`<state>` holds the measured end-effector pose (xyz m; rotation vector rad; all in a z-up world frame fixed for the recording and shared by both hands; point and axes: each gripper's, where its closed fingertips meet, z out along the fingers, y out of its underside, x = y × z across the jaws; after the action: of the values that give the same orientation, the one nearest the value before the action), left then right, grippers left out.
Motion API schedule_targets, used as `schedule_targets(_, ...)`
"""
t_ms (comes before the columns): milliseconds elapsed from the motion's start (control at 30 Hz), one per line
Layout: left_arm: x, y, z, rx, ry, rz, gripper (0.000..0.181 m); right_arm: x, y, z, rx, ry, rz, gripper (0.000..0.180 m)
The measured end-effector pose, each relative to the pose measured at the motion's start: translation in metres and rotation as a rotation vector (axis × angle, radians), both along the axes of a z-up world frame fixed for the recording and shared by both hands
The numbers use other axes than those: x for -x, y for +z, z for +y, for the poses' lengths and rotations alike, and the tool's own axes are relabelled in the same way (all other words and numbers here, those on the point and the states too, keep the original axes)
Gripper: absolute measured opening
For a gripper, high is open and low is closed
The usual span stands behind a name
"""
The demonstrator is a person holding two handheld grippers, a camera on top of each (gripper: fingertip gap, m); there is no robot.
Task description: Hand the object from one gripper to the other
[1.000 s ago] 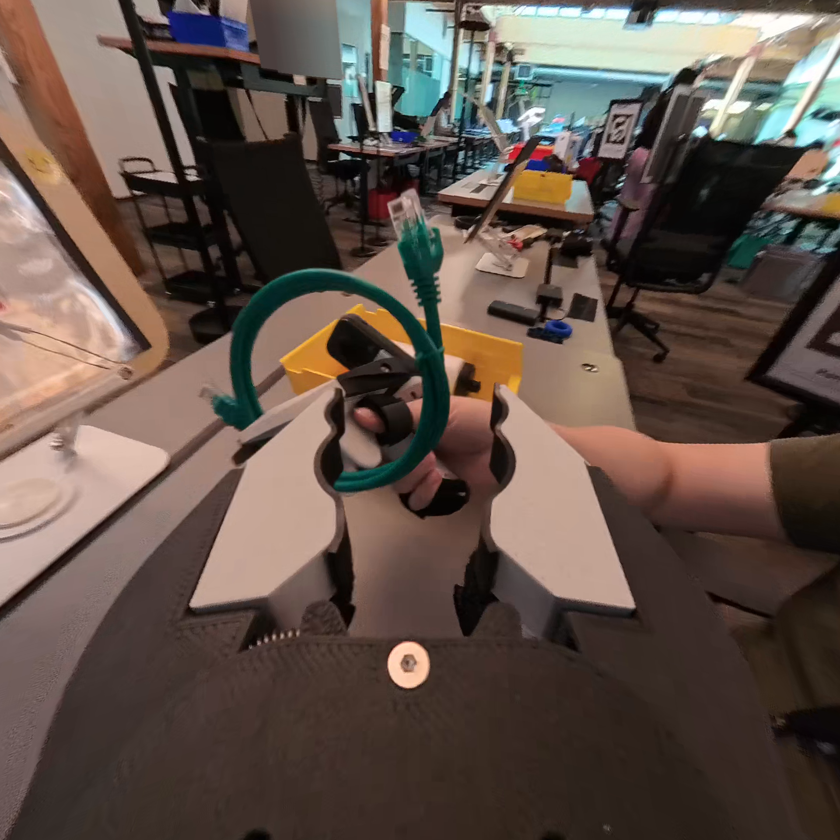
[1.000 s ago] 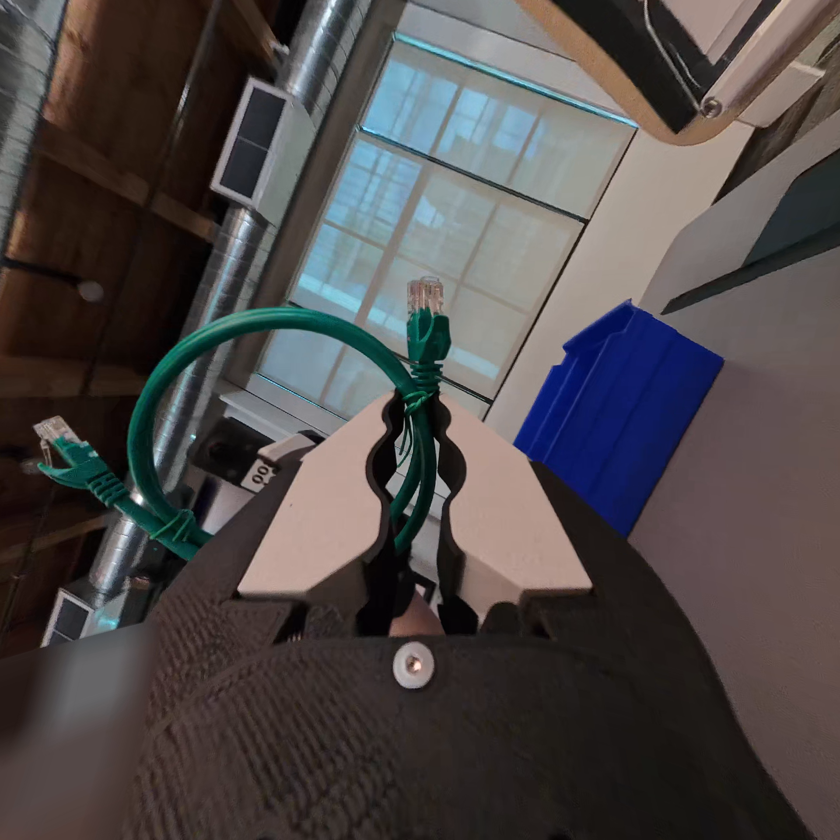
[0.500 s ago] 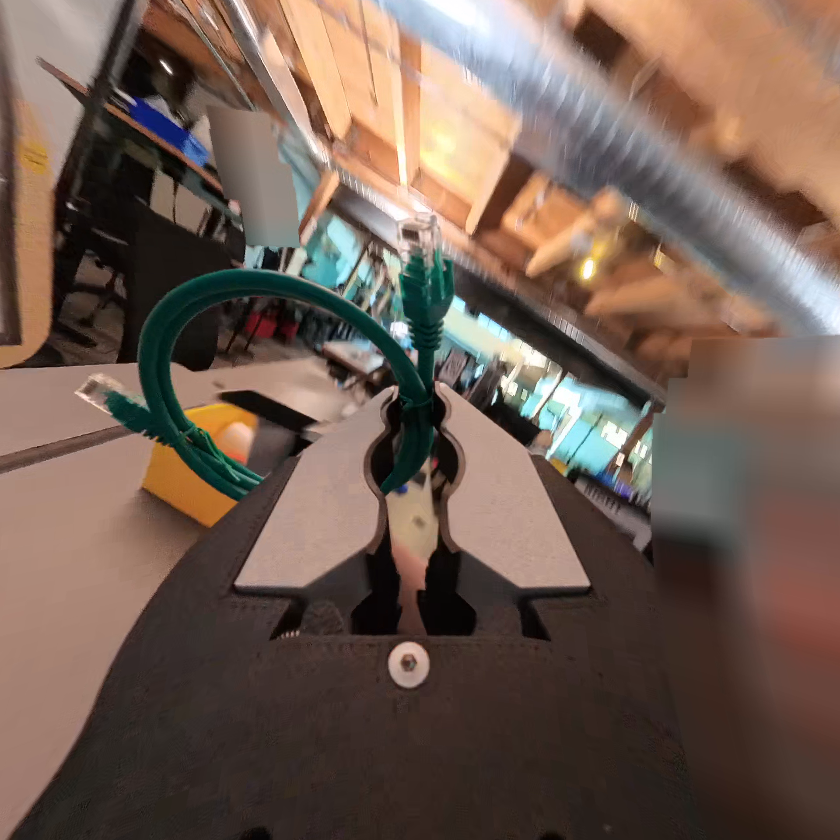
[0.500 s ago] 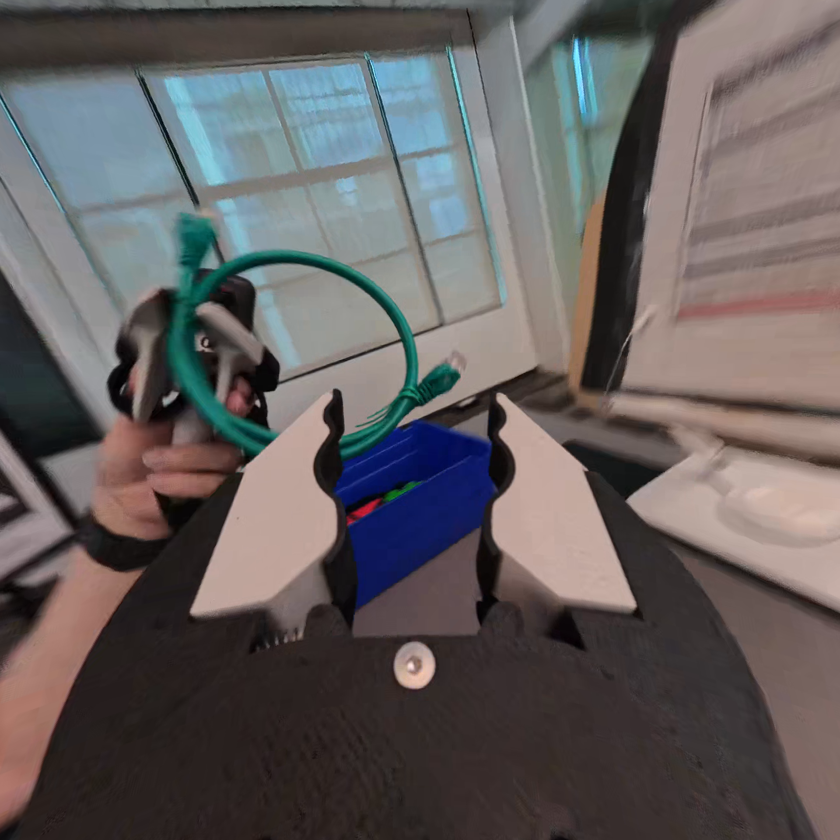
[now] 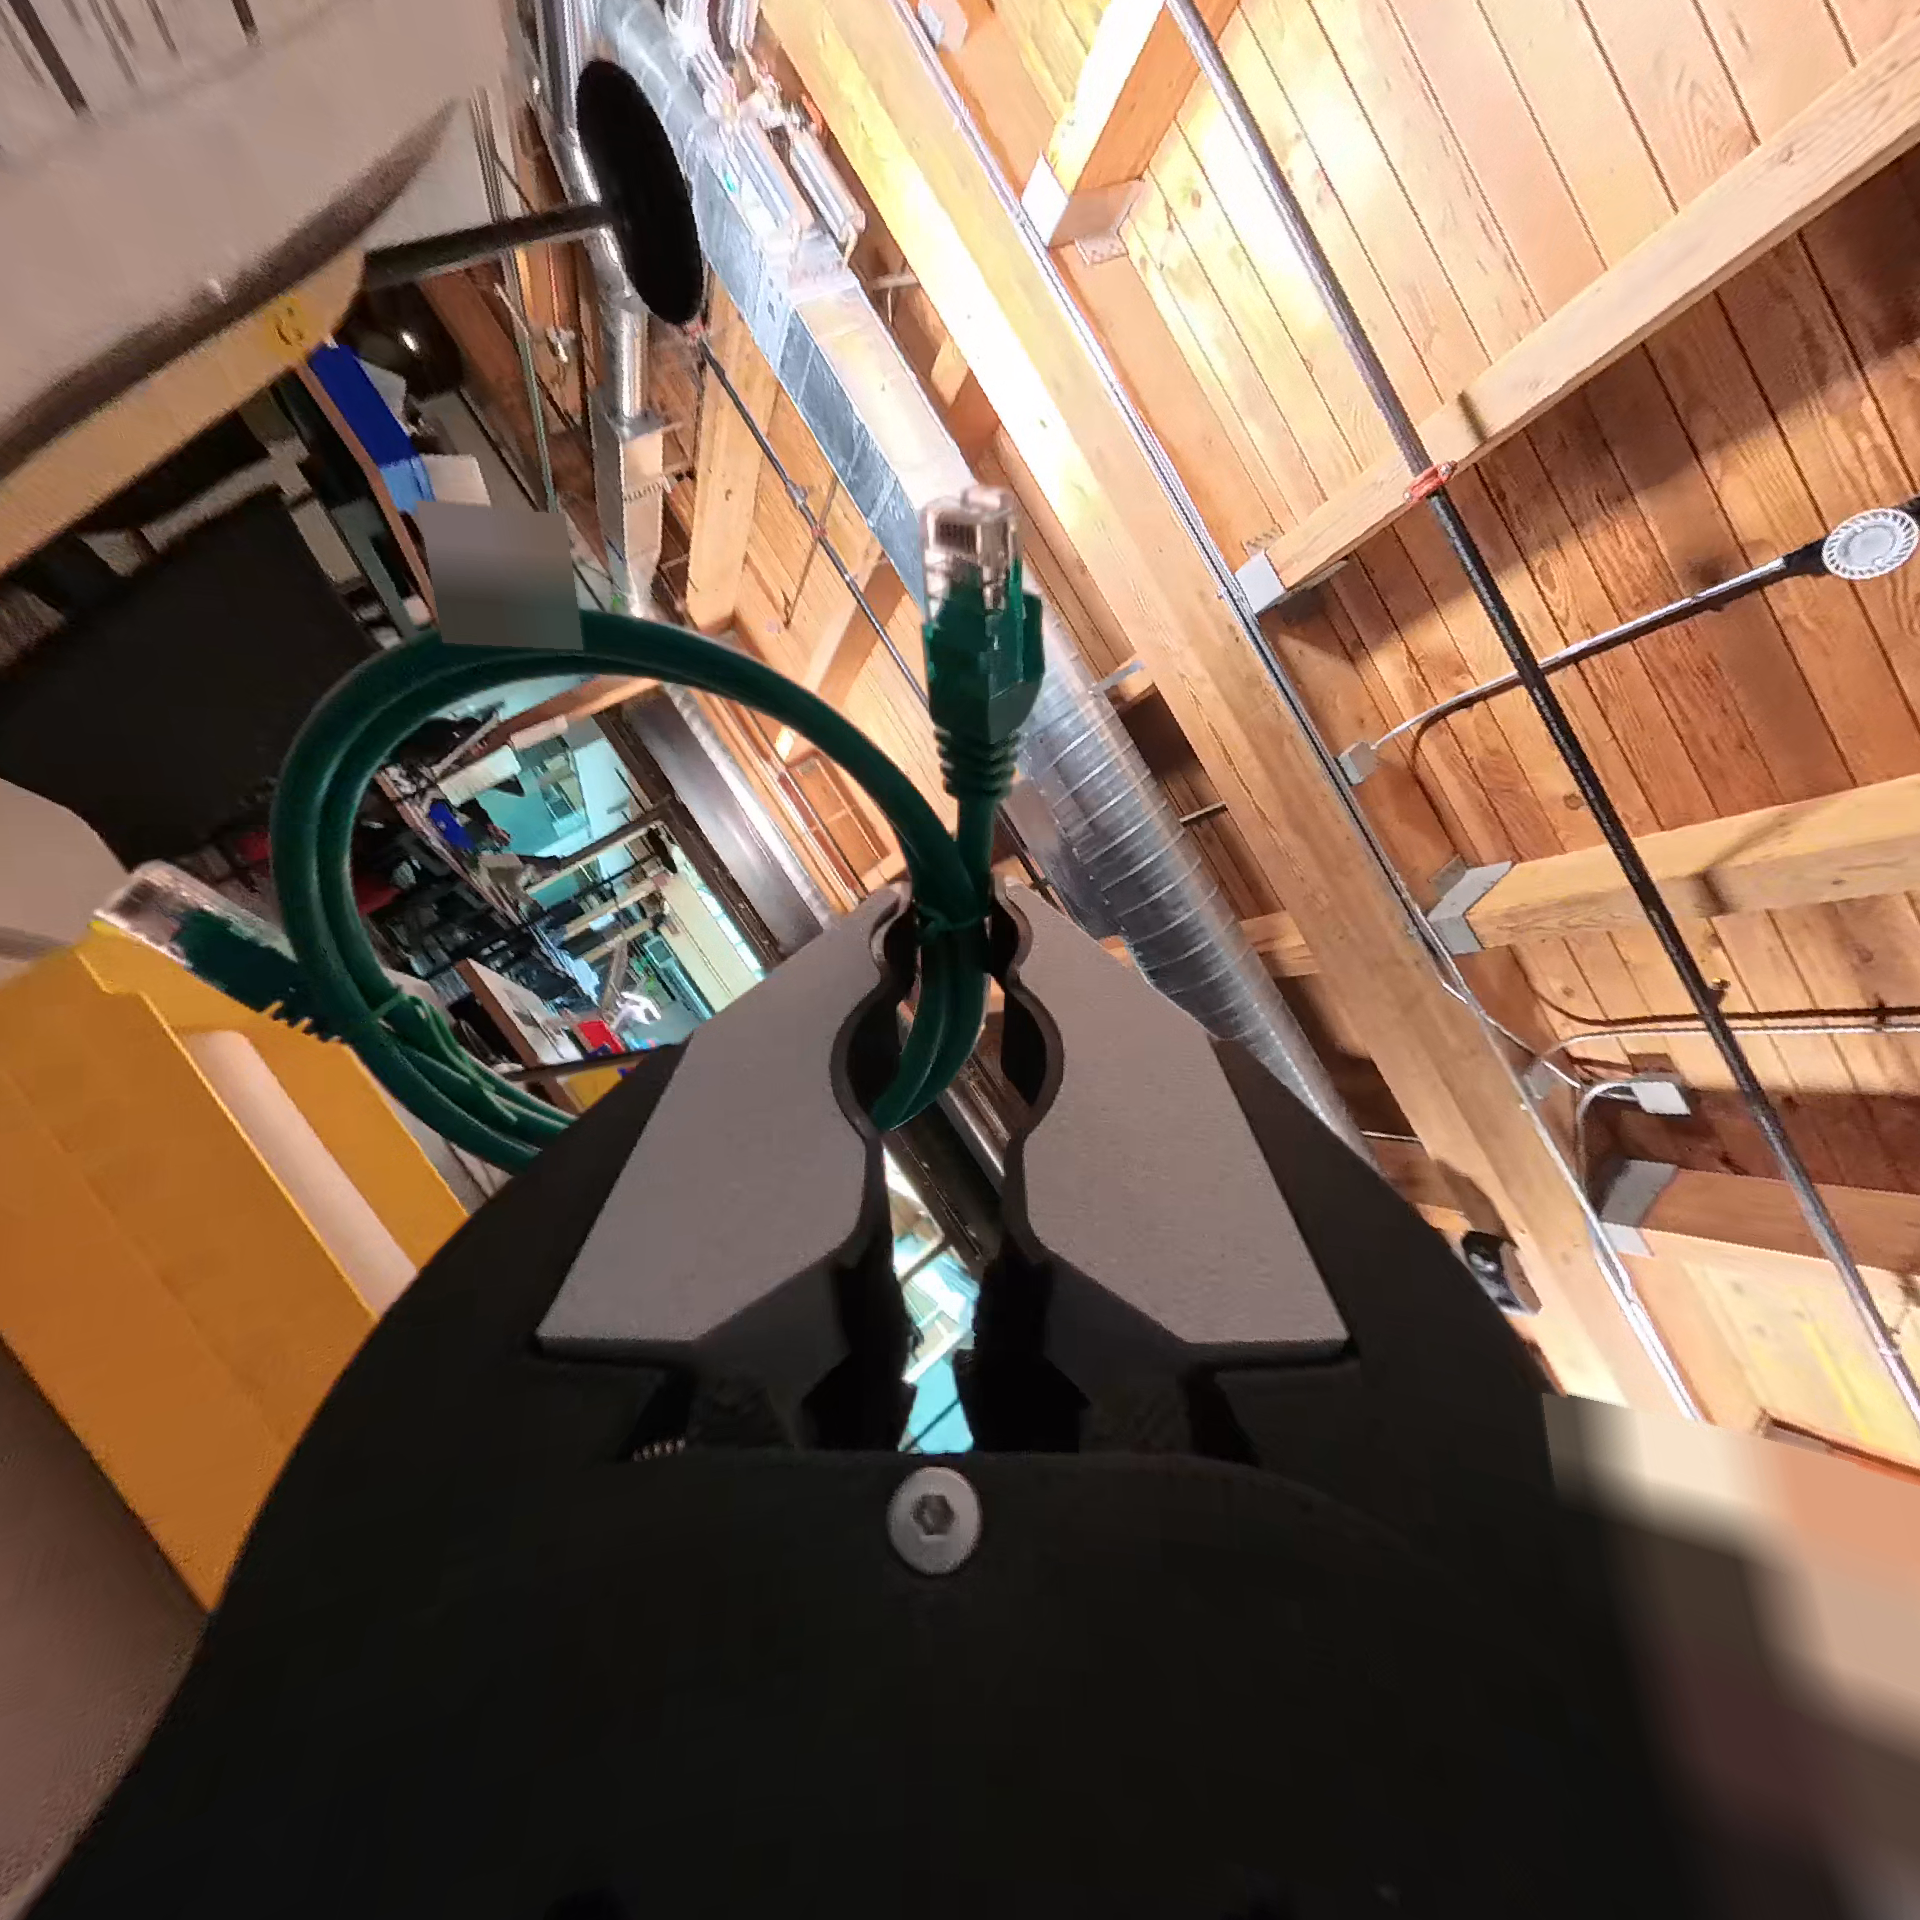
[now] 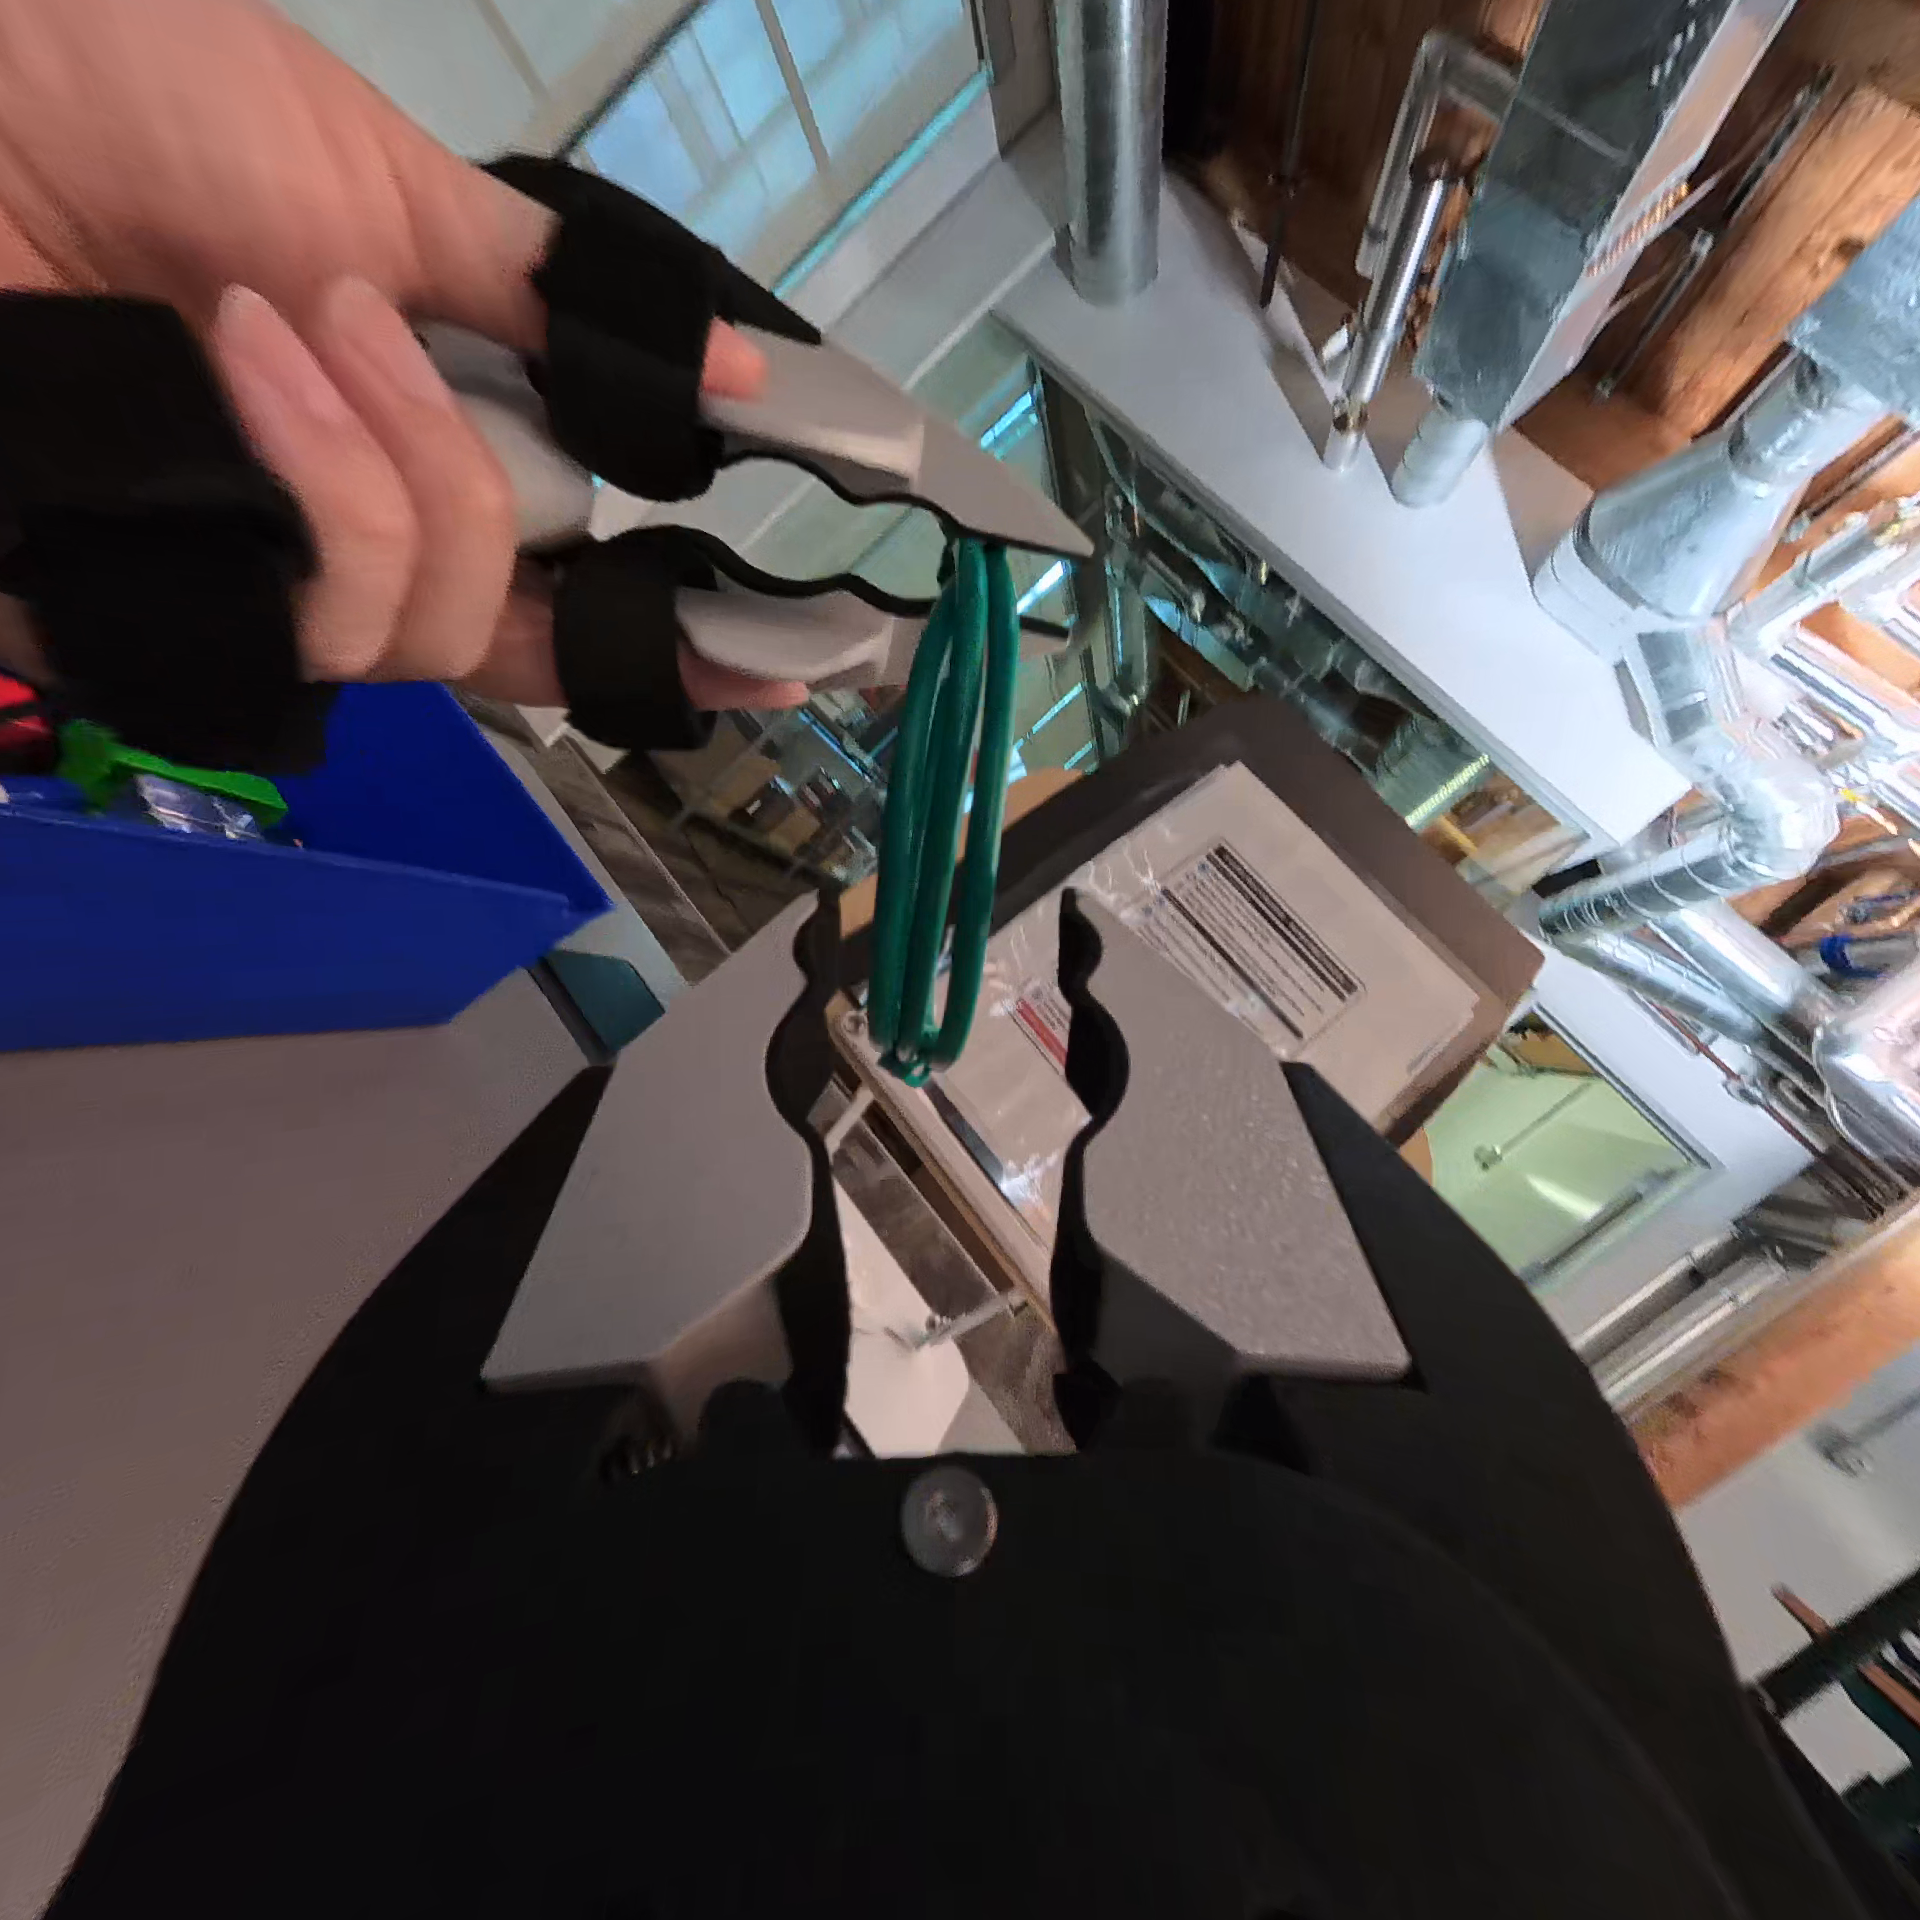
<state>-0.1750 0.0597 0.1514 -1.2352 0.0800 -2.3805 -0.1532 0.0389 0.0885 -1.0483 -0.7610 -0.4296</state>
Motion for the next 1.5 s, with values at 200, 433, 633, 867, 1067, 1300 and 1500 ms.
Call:
schedule_targets(200, -0.011, 0.004, -0.013, -0.046, -0.051, -0.009, 0.011, -0.014, 0.003, 0.003, 0.049, 0.011, 0.042, 0.013)
schedule_targets(433, -0.034, 0.005, -0.045, -0.389, -0.004, 0.257, 0.066, -0.059, 0.057, -0.017, 0.086, 0.113, 0.291, 0.009)
schedule_targets(633, -0.024, 0.015, -0.048, -0.591, 0.119, 0.311, 0.068, -0.111, 0.094, -0.03, 0.468, 0.74, 1.073, 0.009)
schedule_targets(867, -0.02, 0.008, -0.052, -1.033, 0.438, 0.54, 0.049, -0.1, 0.076, -0.035, 1.055, 1.29, 1.313, 0.008)
schedule_targets(1067, -0.021, 0.012, -0.091, -0.837, -0.028, 0.272, 0.048, -0.08, 0.067, -0.05, 1.201, 1.4, 1.195, 0.008)
schedule_targets(1300, -0.036, -0.002, -0.118, -0.971, -0.111, 0.242, 0.023, -0.066, 0.062, -0.059, 1.307, 1.503, 1.164, 0.009)
schedule_targets(1500, -0.042, -0.024, -0.08, -1.182, 0.2, 0.622, 0.004, -0.086, 0.032, 0.003, 1.06, 0.934, 1.196, 0.054)
